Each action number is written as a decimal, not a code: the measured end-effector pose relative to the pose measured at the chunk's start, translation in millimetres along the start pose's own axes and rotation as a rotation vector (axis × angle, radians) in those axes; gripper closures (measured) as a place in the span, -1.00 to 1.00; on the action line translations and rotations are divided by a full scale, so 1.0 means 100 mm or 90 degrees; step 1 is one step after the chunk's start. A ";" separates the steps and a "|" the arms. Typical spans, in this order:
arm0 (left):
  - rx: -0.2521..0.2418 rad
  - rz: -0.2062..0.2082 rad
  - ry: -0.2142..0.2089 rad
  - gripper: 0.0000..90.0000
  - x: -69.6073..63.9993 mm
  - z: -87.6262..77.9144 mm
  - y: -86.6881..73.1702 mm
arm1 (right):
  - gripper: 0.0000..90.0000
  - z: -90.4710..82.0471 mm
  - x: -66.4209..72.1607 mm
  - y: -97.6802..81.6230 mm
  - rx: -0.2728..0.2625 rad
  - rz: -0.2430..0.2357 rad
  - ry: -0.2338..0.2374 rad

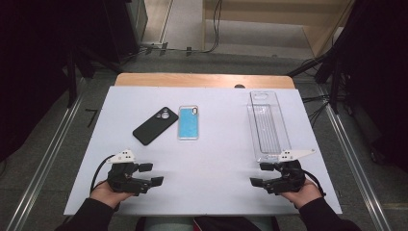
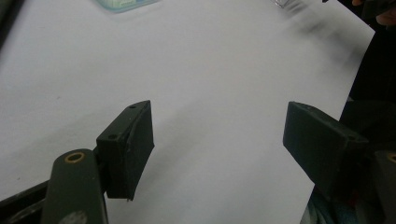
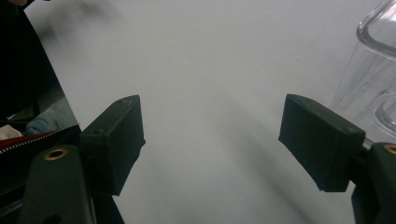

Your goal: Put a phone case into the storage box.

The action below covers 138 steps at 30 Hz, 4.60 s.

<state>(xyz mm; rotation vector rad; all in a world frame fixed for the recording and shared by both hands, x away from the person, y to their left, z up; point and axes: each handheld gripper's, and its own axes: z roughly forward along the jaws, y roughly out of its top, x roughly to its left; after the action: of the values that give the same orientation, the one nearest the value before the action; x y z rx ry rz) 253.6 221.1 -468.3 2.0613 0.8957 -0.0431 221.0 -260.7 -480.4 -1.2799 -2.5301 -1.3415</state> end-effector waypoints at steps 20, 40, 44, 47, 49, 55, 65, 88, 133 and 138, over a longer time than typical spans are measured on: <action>-0.003 -0.003 0.001 -0.45 0.01 -0.01 0.00 | -0.55 -0.01 0.00 0.00 -0.002 0.003 0.000; -0.006 -0.016 -0.002 -0.44 0.02 -0.03 0.00 | -0.52 0.03 0.15 0.21 -0.020 -0.002 0.006; -0.007 -0.021 -0.003 -0.44 0.02 -0.04 0.01 | -0.53 0.12 0.23 0.29 -0.024 -0.014 -0.005; -0.006 -0.018 -0.001 -0.44 0.02 -0.04 0.01 | -0.54 0.19 0.28 0.37 -0.023 -0.021 -0.004; -0.008 -0.018 -0.003 -0.44 0.02 -0.04 0.01 | -0.55 0.23 0.30 0.43 -0.025 -0.024 -0.006; -0.006 -0.025 -0.011 -0.42 0.01 -0.05 0.01 | -0.55 0.33 0.31 0.59 -0.039 -0.019 -0.001; -0.006 -0.020 0.001 -0.42 0.03 -0.06 0.00 | -0.54 0.49 0.34 0.85 -0.044 -0.020 0.007; -0.010 -0.024 0.003 -0.42 0.05 -0.08 -0.01 | -0.54 0.96 0.27 1.41 -0.021 -0.047 0.008; -0.012 -0.019 0.001 -0.42 0.04 -0.09 -0.01 | 0.95 1.92 -0.02 1.72 0.056 0.007 -0.053; -0.010 -0.019 0.001 -0.42 0.04 -0.08 -0.01 | 0.95 1.98 -0.02 1.67 0.069 0.011 -0.058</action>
<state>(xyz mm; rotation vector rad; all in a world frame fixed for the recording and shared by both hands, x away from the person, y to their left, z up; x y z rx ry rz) 254.0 229.8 -464.9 2.0332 0.9253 -0.0500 400.5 -74.8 -491.6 -1.3682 -2.6045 -1.1498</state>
